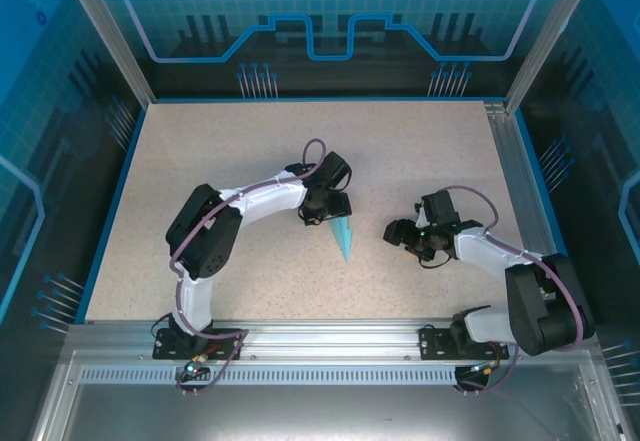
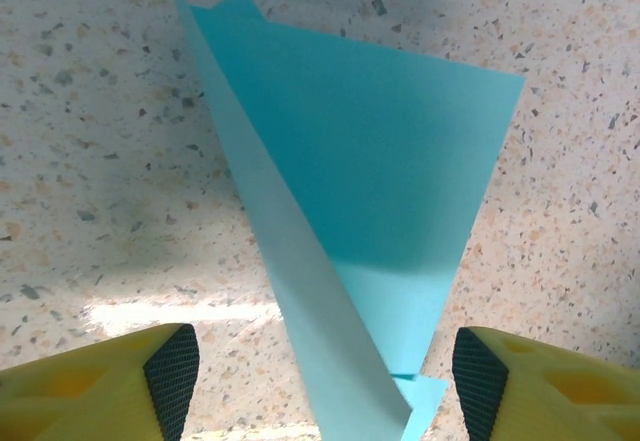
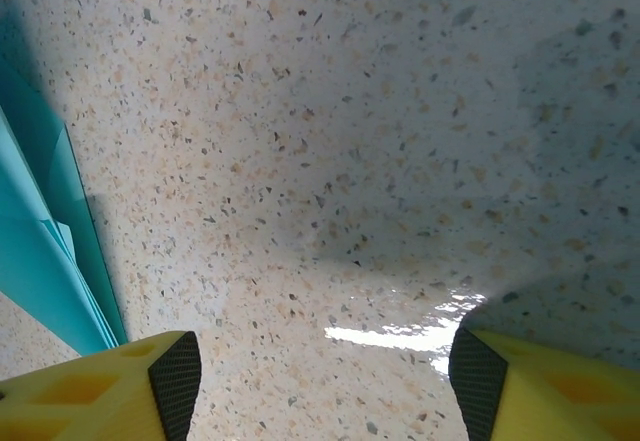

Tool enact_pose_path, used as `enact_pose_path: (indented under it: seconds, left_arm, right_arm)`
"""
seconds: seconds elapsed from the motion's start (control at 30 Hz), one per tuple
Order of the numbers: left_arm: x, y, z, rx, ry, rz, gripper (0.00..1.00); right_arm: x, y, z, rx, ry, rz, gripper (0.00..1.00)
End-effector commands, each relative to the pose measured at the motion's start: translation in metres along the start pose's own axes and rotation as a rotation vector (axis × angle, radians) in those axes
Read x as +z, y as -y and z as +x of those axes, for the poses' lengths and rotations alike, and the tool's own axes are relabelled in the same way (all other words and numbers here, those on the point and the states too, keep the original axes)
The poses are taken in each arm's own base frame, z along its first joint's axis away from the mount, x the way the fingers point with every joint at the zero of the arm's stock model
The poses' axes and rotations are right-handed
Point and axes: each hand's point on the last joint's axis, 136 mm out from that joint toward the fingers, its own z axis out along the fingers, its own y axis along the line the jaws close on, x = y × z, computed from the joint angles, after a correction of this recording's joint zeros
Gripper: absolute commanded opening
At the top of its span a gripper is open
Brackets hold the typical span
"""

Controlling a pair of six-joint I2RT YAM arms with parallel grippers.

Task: Fold a paper plane with a square sheet of paper (pick it up from the middle)
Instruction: Move a paper plane to the center of the table.

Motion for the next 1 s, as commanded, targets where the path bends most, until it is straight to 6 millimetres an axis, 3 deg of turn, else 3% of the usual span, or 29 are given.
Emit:
enact_pose_path:
  seconds: [0.0,0.13,0.3,0.43,0.53,0.67,0.8,0.97]
  left_arm:
    - [-0.025,0.000,-0.009,0.018,0.059,0.040,0.73]
    - [-0.034,-0.028,-0.031,-0.050,0.101,0.050,0.75]
    - [-0.022,-0.056,-0.048,-0.121,0.081,0.089,0.74]
    - [-0.007,-0.061,-0.051,-0.153,0.049,0.121,0.74]
    - [0.004,-0.064,-0.045,-0.175,0.016,0.121,0.73]
    - [0.016,-0.073,-0.030,-0.212,-0.034,0.105,0.72]
    - [0.024,-0.081,-0.015,-0.233,-0.063,0.098,0.71]
    - [0.033,-0.079,0.005,-0.224,-0.115,0.090,0.68]
  right_arm:
    - [-0.002,0.032,0.025,0.088,-0.073,0.101,0.71]
    - [-0.003,0.028,0.021,0.063,-0.068,0.099,0.72]
    - [-0.012,-0.017,0.004,-0.063,-0.017,-0.052,0.74]
    - [-0.017,-0.058,-0.015,-0.134,0.019,-0.158,0.76]
    - [-0.009,-0.077,-0.024,-0.162,0.014,-0.197,0.75]
    - [0.014,-0.068,-0.029,-0.116,-0.016,-0.155,0.75]
    - [0.036,-0.052,-0.022,-0.048,-0.070,-0.145,0.73]
    - [0.038,-0.018,-0.010,0.044,-0.091,-0.037,0.70]
